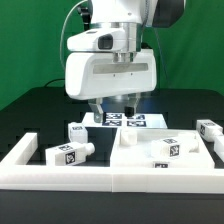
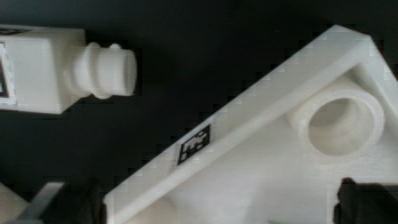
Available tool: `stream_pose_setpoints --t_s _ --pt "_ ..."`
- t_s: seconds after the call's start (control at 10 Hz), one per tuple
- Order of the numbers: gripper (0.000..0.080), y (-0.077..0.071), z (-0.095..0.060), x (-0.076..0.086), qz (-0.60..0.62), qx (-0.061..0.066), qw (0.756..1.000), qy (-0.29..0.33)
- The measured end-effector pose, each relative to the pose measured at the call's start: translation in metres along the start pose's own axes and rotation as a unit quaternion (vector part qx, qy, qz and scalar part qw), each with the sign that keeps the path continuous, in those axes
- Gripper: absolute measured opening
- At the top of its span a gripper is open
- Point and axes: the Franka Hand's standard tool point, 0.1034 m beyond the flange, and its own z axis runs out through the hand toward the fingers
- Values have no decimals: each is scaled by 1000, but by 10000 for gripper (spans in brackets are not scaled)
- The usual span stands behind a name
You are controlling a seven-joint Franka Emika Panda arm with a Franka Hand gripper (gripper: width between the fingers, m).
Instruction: Assemble one leg
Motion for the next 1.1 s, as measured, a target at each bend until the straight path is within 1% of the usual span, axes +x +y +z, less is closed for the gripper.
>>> stream_pose_setpoints --t_s 0.1,0.2,0.3,0.6,0.8,0.9,1.1 --pt "650 17 7 -24 28 -3 1000 -7" --pt "650 28 17 -46 53 -2 998 -13" --pt "650 31 20 -51 58 -1 998 -16" --pt "650 29 20 -49 69 -1 998 -15" --pt "650 29 20 -48 114 0 993 -13" --pt "650 33 20 -49 204 -7 979 -5" --pt "650 34 27 -57 260 1 965 -8"
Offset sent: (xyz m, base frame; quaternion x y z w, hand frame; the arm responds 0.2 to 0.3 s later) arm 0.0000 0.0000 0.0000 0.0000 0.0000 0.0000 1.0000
